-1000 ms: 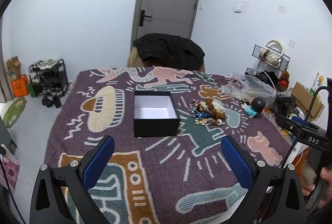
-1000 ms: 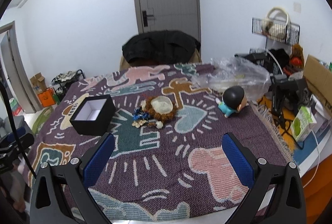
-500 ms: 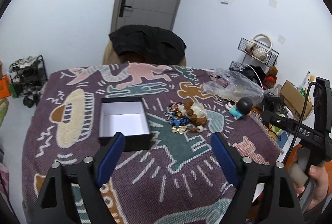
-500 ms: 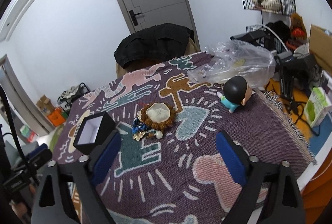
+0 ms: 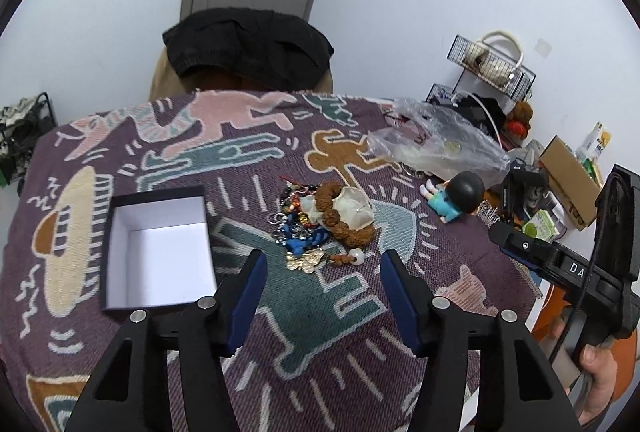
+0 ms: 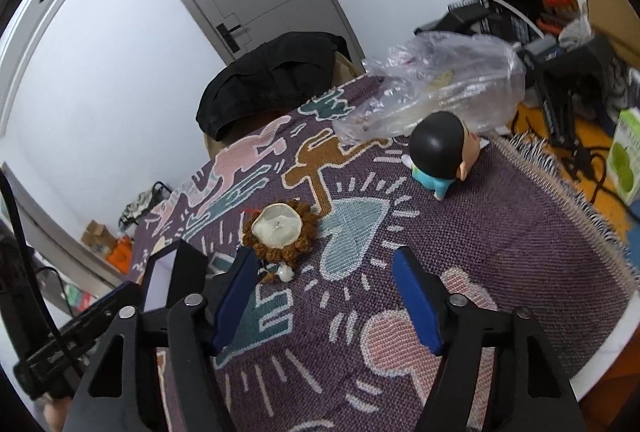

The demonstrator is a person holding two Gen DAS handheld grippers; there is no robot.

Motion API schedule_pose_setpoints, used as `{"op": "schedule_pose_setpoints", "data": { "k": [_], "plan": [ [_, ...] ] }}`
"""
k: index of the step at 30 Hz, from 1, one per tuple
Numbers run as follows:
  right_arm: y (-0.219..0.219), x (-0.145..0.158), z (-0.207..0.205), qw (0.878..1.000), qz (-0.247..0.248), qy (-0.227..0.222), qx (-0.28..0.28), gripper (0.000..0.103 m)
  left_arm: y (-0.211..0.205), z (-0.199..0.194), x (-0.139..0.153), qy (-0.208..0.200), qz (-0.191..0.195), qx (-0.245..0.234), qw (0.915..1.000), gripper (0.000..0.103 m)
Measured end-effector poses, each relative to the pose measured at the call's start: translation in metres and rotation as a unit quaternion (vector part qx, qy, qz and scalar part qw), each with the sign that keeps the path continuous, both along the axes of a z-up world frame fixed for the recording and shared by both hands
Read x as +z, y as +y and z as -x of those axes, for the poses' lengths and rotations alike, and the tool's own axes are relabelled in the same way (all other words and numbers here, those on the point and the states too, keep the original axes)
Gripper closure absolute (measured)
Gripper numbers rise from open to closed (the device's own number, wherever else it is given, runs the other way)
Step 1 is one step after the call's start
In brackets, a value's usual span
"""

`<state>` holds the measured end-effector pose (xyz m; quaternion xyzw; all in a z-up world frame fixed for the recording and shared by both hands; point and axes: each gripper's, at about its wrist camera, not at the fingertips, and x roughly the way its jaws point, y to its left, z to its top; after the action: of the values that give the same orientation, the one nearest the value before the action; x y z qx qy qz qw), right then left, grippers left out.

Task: Organize jewelry
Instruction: 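Move the left tool to the brown bead bracelet while the right tool approaches the white flower ornament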

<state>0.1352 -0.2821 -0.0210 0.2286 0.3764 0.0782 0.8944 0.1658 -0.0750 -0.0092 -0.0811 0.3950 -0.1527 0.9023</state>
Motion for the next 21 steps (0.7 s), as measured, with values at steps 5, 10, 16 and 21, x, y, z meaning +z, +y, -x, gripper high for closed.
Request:
{"op": "schedule_pose_setpoints", "data": {
  "k": [5,10,16,21],
  "plan": [
    [-0.007,-0.017,-0.020,0.999,-0.045,0.015,0.007,0.042,-0.011,-0.021,-0.010,0.020,-0.002,-0.006,0.9998,0.046],
    [-0.007,-0.035,-0.044,0.995,-0.087,0.036,0.025,0.042,-0.014,-0.041,-0.018,0.035,-0.011,0.001,0.9993,0.046],
    [0.005,-0.050,-0.071,0.992,-0.103,0.054,0.046,0.042,-0.009,-0.059,-0.022,0.043,-0.014,0.015,0.9989,0.046],
    [0.020,-0.058,-0.091,0.990,-0.108,0.063,0.072,0.046,-0.006,-0.070,-0.022,0.044,-0.018,0.019,0.9987,0.046]
  ]
}}
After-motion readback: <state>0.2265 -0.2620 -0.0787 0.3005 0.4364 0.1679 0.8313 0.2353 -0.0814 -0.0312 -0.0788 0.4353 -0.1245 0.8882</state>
